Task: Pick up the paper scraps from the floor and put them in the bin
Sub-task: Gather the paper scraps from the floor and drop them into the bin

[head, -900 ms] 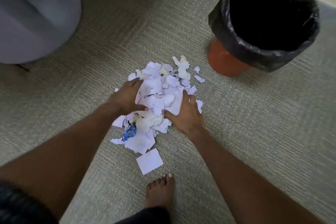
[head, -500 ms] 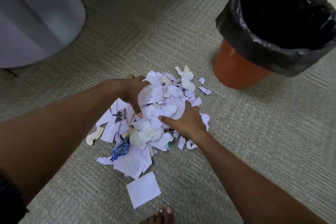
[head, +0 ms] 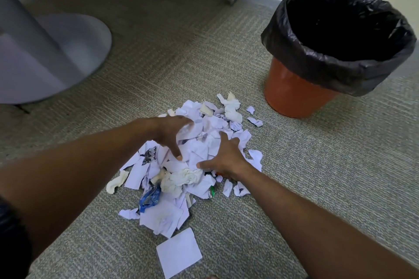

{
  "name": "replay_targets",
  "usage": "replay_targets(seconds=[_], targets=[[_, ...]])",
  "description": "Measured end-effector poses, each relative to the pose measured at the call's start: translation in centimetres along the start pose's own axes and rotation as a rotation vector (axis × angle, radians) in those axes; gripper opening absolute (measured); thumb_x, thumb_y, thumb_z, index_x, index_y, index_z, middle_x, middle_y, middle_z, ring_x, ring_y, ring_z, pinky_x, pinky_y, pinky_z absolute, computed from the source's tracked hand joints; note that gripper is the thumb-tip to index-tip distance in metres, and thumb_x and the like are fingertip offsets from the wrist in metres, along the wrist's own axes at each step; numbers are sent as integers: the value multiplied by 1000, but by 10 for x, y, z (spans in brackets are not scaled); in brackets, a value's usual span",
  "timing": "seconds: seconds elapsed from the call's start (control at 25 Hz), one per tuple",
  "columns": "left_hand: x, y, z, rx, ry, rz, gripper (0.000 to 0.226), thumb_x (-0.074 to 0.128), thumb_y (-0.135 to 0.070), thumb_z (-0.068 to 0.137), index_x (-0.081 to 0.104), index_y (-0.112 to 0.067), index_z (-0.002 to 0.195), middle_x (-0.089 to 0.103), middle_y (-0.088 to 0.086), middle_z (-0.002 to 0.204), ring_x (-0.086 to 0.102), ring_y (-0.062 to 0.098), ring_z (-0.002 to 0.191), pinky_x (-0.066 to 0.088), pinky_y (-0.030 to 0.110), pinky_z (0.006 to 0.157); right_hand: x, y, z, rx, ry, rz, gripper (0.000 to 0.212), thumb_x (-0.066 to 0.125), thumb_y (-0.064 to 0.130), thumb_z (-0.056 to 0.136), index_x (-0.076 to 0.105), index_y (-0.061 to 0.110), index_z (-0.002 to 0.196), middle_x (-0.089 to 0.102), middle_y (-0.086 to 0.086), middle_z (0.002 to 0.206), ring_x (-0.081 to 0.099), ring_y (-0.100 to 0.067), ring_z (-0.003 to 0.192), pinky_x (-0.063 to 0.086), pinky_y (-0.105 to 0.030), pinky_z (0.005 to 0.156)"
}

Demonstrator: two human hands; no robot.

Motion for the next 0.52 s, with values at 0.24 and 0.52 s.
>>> replay_targets(seconds=[0.24, 0.52], targets=[[8, -18, -8, 60, -102, -107, 107, 90, -28, 69, 29, -13, 155, 36, 7, 157, 38, 24, 141, 33, 30, 111, 2, 9, 5, -55, -58, 71, 114, 95, 37, 62, 28, 24, 153, 26, -13, 142, 52, -32, 127, 54, -45, 100], [14, -26, -24, 87, -370, -351, 54, 89, -21, 70, 62, -10, 116, 66, 1, 113, 62, 20, 103, 47, 31, 80, 1, 21, -3, -152, -61, 189, 96, 89, 21, 72, 34, 23, 151, 34, -8, 131, 51, -23, 108, 51, -31, 92]])
Point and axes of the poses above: each hand's wrist, its own z-axis towards the middle knuckle, its own x-axis out of the palm, y = z × x, the point moved 10 cm from there along z, towards the middle knuckle
